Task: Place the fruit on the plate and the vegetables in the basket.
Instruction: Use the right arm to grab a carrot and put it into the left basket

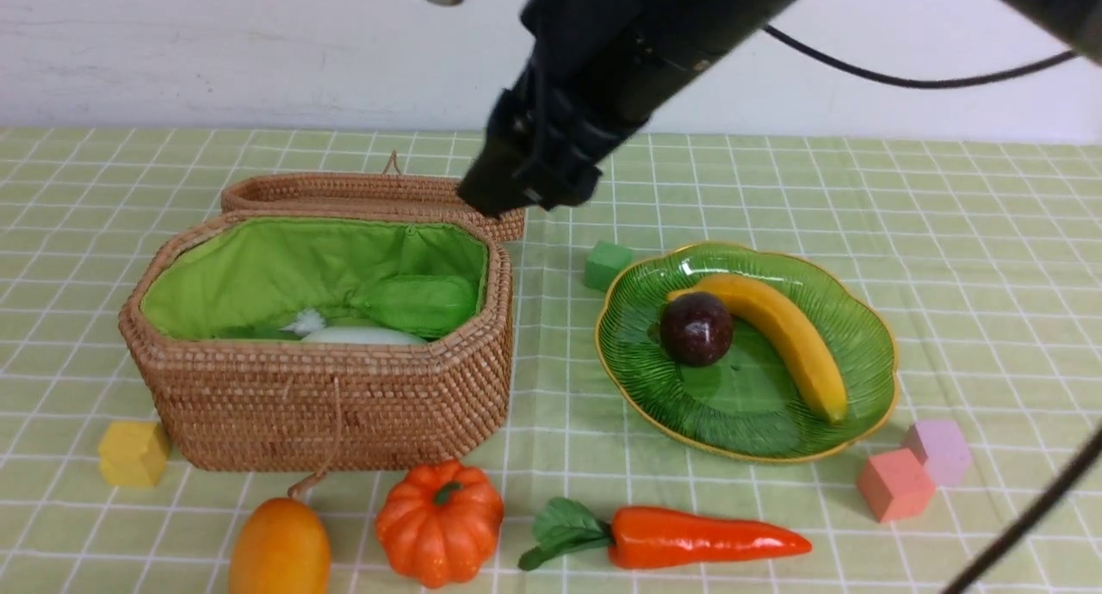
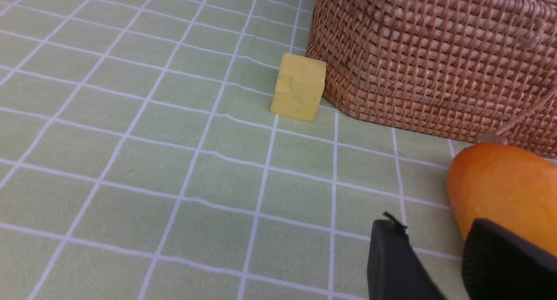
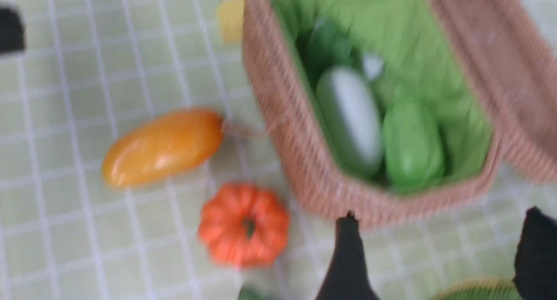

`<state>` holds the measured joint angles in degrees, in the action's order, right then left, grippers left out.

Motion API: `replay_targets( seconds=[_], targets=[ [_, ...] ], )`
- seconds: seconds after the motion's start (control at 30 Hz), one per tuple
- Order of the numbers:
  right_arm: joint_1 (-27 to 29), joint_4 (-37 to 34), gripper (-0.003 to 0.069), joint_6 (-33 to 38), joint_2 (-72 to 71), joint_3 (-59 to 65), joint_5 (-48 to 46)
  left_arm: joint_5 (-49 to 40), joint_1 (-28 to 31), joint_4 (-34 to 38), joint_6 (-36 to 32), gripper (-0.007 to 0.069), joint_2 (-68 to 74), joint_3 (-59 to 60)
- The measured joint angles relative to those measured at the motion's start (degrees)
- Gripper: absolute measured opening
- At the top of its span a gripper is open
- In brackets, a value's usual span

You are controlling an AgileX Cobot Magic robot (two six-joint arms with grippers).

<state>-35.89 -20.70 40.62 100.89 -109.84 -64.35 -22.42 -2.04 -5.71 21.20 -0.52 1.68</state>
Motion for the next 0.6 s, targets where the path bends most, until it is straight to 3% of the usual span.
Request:
replay_targets(
  seconds=[0.23,0.47,0.6],
  targets=[
    [1.27,6.34,0.0466,1.63,-8.80,23.90,0.94,0.00,0.00,0.00,0.00,0.0239,0.00,0.00],
    [1.38,4.69,0.0465,16.11,-8.33,42.37,11.84,0.00,0.00,0.00,0.00,0.0239,0.00,0.00],
    [1.38,4.62,0.0465,22.13,-5.95,44.95,16.90,0.00,0.00,0.00,0.00,0.0239,0.00,0.00]
  ],
)
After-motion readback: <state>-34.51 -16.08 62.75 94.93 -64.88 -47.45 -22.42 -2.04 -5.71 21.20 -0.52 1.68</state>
